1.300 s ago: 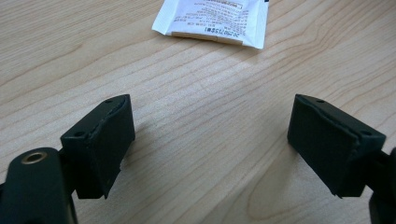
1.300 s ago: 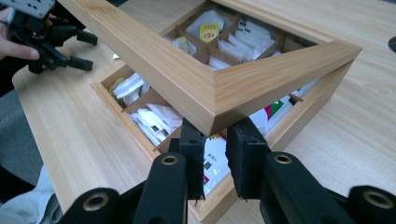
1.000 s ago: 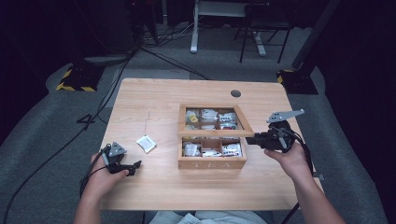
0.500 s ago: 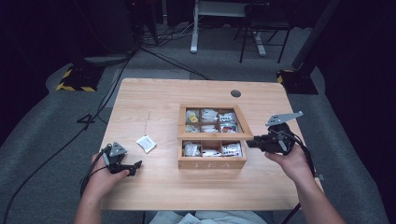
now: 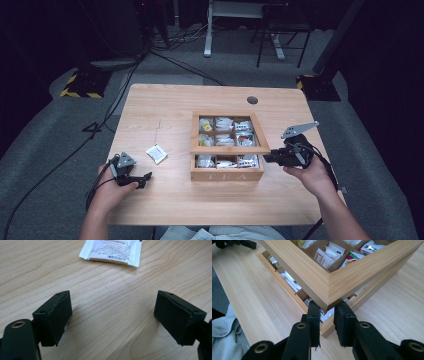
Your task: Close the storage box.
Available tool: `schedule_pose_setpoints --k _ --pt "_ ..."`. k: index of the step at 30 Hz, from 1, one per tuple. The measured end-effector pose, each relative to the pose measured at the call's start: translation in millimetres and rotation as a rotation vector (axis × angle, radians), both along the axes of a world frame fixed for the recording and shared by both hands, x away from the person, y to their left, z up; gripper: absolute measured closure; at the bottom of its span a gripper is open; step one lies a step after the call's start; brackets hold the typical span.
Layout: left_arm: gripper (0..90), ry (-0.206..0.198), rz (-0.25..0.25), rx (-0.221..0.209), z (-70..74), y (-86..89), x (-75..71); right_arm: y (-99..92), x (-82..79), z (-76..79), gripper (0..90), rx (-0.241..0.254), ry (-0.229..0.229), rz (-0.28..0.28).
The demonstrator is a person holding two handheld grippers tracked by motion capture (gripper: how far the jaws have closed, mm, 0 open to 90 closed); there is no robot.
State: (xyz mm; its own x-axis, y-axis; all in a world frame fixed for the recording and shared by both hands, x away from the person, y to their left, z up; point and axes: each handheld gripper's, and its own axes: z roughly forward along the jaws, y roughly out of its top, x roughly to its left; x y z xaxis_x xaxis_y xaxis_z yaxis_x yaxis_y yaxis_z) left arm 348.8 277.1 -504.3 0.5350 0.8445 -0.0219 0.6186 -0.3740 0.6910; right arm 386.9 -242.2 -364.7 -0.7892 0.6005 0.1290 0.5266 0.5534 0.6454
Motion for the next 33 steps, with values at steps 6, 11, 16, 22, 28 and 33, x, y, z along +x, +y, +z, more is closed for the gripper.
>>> schedule_pose_setpoints --k 6,11,16,22,28,33 --pt "15.6 0.000 0.000 0.000 0.0 0.0 0.0 3.2 -0.6 -2.7 74.6 -0.039 0.005 0.010" --pt "15.6 0.000 0.000 0.000 0.0 0.0 0.0 4.0 0.0 -4.1 74.6 -0.051 0.016 0.019" --pt "15.6 0.000 0.000 0.000 0.0 0.0 0.0 6.2 0.5 -7.1 74.6 -0.077 0.032 0.030" --pt "15.6 0.000 0.000 0.000 0.0 0.0 0.0 7.4 2.0 -10.8 74.6 -0.094 0.054 0.045" --pt "15.6 0.000 0.000 0.000 0.0 0.0 0.0 9.2 2.9 -14.4 74.6 -0.117 0.070 0.055" --pt "15.6 0.000 0.000 0.000 0.0 0.0 0.0 10.7 3.6 -17.3 74.6 -0.132 0.086 0.062"
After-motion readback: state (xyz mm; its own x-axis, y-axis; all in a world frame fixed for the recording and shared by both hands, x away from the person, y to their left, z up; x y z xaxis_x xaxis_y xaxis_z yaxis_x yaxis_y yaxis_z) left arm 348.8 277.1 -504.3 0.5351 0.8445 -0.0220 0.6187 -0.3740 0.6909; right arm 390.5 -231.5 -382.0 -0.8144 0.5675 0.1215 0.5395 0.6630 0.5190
